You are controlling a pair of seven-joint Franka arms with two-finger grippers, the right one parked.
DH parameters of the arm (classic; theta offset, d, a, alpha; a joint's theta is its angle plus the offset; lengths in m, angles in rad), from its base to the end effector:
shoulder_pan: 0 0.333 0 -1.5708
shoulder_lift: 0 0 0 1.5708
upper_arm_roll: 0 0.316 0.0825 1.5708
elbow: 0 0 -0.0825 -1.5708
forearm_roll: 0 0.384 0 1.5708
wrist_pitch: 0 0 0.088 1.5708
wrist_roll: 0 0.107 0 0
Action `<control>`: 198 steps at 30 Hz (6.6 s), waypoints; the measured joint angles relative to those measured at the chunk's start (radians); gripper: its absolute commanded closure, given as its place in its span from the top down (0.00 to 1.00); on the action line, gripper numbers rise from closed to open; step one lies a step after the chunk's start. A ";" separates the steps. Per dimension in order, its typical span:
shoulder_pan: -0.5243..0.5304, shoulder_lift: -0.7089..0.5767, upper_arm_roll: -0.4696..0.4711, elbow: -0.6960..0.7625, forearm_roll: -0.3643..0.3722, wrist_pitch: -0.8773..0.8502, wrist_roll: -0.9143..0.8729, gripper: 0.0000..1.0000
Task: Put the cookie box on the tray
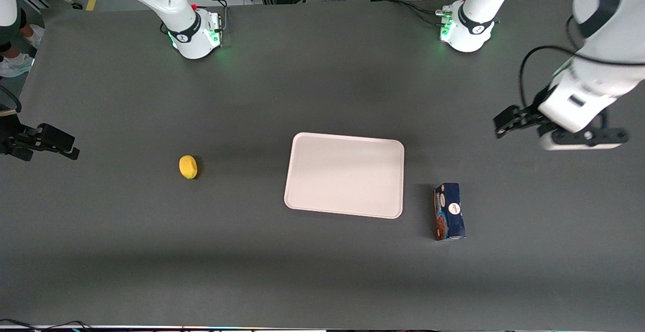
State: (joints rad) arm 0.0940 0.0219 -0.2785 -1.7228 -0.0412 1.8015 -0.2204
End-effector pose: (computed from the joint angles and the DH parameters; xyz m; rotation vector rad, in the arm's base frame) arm 0.5655 -0.1076 0.5607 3.0830 0.0685 0.0727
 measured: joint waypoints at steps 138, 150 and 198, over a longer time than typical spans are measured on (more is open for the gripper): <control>-0.089 0.392 0.029 0.273 0.088 0.117 -0.094 0.14; -0.160 0.370 -0.008 0.307 0.030 0.076 -0.146 0.17; -0.296 0.594 -0.112 0.038 0.306 0.516 -0.420 0.14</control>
State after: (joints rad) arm -0.2016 0.6157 -0.3902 -1.6851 0.2643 2.3178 -0.6407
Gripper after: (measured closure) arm 0.740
